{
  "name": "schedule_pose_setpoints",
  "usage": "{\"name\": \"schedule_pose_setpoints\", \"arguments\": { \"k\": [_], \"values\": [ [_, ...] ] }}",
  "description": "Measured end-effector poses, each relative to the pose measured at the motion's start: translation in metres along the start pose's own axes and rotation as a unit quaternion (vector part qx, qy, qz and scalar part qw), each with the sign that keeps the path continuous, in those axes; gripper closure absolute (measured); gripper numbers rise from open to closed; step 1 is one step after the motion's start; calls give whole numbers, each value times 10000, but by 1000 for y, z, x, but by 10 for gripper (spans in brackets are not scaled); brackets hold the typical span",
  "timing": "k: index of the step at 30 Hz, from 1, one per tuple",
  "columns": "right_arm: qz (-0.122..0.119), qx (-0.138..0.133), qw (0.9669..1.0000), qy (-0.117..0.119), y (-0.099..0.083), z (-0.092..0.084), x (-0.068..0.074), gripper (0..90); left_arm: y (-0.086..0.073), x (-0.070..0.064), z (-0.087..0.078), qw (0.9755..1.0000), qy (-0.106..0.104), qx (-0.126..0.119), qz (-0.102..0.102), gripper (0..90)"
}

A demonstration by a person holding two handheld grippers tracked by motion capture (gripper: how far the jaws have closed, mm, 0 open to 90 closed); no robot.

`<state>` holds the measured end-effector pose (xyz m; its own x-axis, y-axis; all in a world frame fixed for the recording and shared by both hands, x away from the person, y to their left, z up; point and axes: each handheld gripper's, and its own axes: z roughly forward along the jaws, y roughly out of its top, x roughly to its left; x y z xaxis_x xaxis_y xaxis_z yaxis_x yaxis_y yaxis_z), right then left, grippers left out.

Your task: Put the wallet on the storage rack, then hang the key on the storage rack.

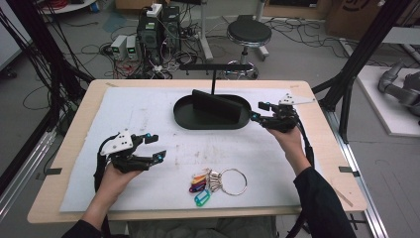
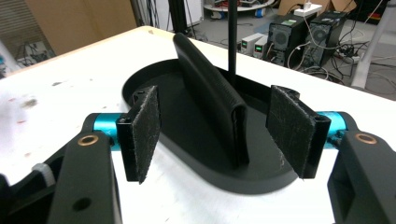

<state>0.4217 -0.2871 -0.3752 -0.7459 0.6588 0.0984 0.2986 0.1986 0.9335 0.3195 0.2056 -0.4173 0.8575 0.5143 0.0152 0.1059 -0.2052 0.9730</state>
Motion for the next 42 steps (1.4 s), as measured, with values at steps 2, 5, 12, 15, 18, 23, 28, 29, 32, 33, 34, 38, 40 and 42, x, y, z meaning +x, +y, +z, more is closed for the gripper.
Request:
{"name": "schedule_pose_setpoints", "arguments": {
  "k": [2,5,12,15,18,23,28,29,32,33,34,38,40,42],
  "values": [
    [-25,-5,10000,3,-2,-4,1,360,1,1,1,10000,15,0,14,346],
    [20,-43,9999,116,-10,-19,5,314,2,2,0,10000,71,-32,11,346],
    [-43,-86,9999,126,-26,-39,14,284,2,3,-1,9999,124,-37,4,346],
    [-65,-313,9995,65,-36,-51,16,259,1,4,-2,9999,159,-32,-9,346],
    [-30,-365,9993,39,-41,-56,16,251,0,5,-2,9999,165,-2,-14,342],
    [111,-365,9993,-27,-50,-60,15,235,-2,6,-5,9997,231,-19,-48,336],
    [159,-432,9989,-54,-55,-59,16,234,-3,4,-6,9996,281,-5,-41,334],
    [134,-503,9986,-67,-56,-58,18,233,-3,3,-6,9996,282,-6,-30,335],
    [78,-457,9989,-45,-56,-57,22,233,-4,4,-5,9996,282,-12,-39,335],
    [40,-469,9989,-42,-56,-57,23,234,-4,5,-5,9996,280,-19,-34,335],
    [40,-469,9989,-42,-56,-57,23,234,-4,5,-5,9996,280,-19,-34,335],
    [12,-391,9992,-63,-57,-57,25,233,-5,6,-3,9995,299,-21,-57,335],
    [22,-368,9993,-68,-57,-58,25,233,-4,6,-3,9995,317,0,-43,335],
    [9,-383,9992,-65,-58,-58,26,234,-4,6,-4,9994,338,-4,-39,335]
  ]
}}
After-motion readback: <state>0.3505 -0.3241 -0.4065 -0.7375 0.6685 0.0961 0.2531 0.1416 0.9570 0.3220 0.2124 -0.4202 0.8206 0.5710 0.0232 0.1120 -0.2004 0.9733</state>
